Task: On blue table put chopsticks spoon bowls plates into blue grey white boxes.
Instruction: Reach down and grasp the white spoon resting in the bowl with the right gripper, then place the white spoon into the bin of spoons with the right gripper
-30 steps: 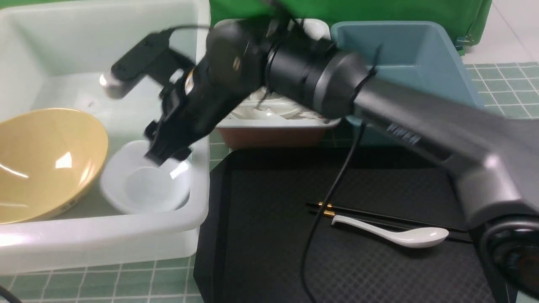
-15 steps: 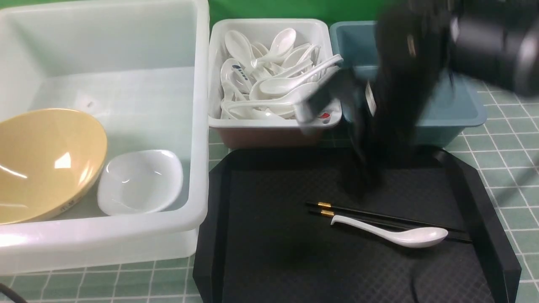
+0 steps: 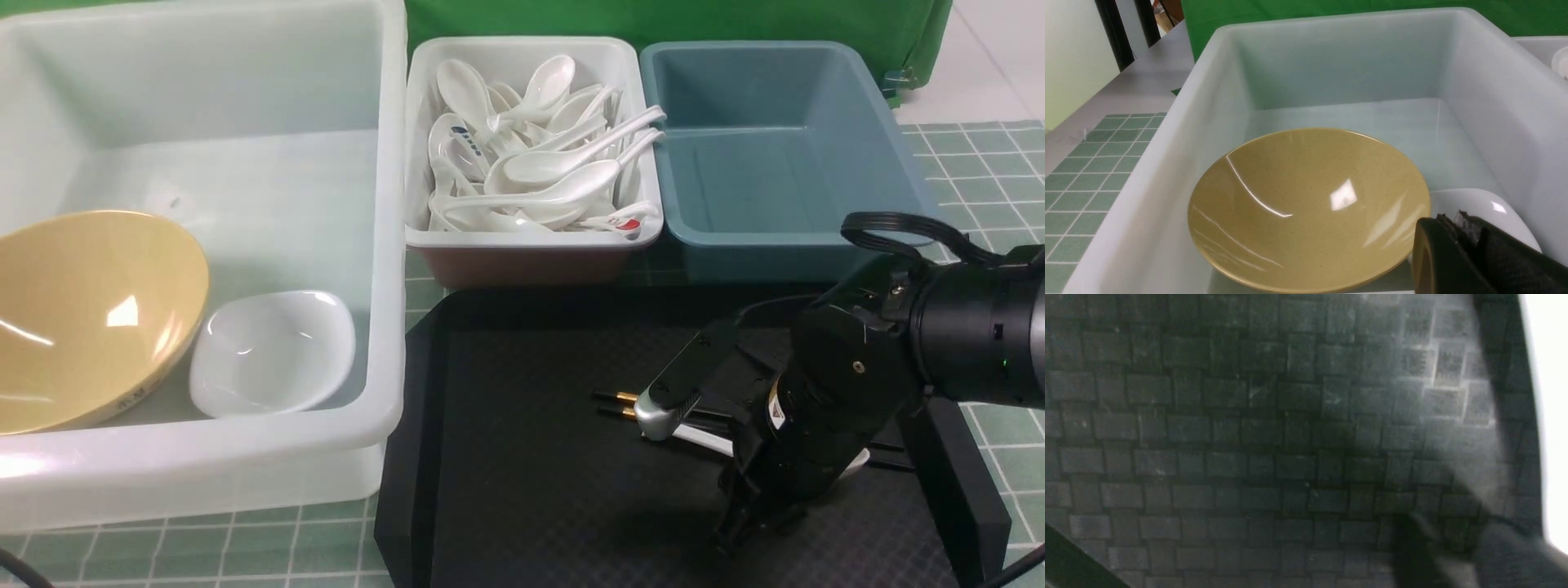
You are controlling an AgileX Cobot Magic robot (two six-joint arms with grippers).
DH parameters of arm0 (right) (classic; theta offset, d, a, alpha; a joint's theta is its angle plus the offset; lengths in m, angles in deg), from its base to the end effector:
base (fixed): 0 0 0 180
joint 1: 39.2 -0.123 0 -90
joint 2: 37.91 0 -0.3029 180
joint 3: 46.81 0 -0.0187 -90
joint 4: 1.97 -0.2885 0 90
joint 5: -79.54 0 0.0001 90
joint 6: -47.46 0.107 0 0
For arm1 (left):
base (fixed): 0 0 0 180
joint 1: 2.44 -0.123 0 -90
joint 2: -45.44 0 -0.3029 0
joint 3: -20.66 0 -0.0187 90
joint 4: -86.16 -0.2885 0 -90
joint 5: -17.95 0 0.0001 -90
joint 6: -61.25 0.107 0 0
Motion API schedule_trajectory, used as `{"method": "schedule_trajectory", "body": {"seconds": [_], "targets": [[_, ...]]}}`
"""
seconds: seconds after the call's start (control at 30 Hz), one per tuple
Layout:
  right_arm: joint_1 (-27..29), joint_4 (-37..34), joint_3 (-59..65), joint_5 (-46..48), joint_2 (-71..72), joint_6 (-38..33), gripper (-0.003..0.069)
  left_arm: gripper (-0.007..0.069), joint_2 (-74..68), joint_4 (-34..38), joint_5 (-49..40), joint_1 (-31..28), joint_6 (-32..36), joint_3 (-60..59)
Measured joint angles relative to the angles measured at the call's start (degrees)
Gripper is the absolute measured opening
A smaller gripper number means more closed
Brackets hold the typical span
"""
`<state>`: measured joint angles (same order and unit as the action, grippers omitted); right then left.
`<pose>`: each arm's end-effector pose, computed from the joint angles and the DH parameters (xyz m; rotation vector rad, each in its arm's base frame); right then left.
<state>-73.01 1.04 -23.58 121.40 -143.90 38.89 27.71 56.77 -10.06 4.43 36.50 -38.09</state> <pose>0.2807 0.1835 0.1406 -1.1281 2.7597 -0.0046 0.0920 0.0138 0.2803 -0.0366 1.7651 0.1400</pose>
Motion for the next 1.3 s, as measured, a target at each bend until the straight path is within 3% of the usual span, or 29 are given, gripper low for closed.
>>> {"method": "schedule_trajectory", "body": {"seconds": [0.03, 0.07, 0.13, 0.33, 0.43, 0.57, 0.7, 0.8, 0.87, 0.93, 1.13, 1.3], "targets": [[0.0, 0.0, 0.0, 0.1, 0.0, 0.0, 0.0169, 0.0001, 0.0, 0.0, 0.0, 0.0, 0.0, 0.0], [0.0, -0.1, -0.7, 1.4, 0.0, 0.0, 0.008, 0.0001, 0.0, 0.0, 0.0, 0.0, 0.0, 0.0], [0.0, -0.2, -1.5, 3.3, 0.2, -0.3, 0.0042, 0.0001, 0.0, 0.0, 0.0, 0.0, 0.0, 0.0], [0.0, 0.0, -3.7, 6.4, 3.5, 0.3, 0.0048, 0.0001, 0.0, -0.1, 0.0, 0.0, 0.0, -0.1], [0.0, 1.1, -4.6, 6.8, 4.1, 0.7, 0.0118, 0.0001, 0.0, -1.0, 1.0, 0.0, 0.0, -1.0], [0.0, 5.9, -4.6, 5.1, 1.3, 0.7, 0.0283, 0.0001, 0.0, -1.8, 2.6, 0.0, 0.0, -1.9], [0.0, 8.8, -4.7, 5.1, -2.8, 0.7, 0.0356, 0.0001, 0.0, -1.9, 2.7, 0.0, 0.0, -2.0], [-0.1, 9.9, -5.3, 6.5, -4.0, 0.6, 0.0311, 0.0001, 0.0, -2.1, 2.7, 0.0, 0.0, -2.0], [-0.1, 9.9, -6.2, 8.0, -4.2, 0.5, 0.0163, 0.0001, 0.0, -2.1, 2.8, 0.0, 0.0, -2.0], [-0.1, 7.9, -7.5, 11.2, -4.0, 0.2, 0.0083, 0.0001, 0.0, -2.1, 2.9, 0.0, 0.0, -2.0], [-1.8, 0.4, -15.6, 14.9, 1.2, -5.3, 0.0081, 0.0001, 0.0, -3.0, 2.9, 0.0, 0.0, -2.0], [-1.8, -1.5, -27.4, -11.2, 3.0, -8.2, 0.0081, 0.0001, 0.0, -3.4, 2.9, 0.0, 0.0, -2.0]]}}
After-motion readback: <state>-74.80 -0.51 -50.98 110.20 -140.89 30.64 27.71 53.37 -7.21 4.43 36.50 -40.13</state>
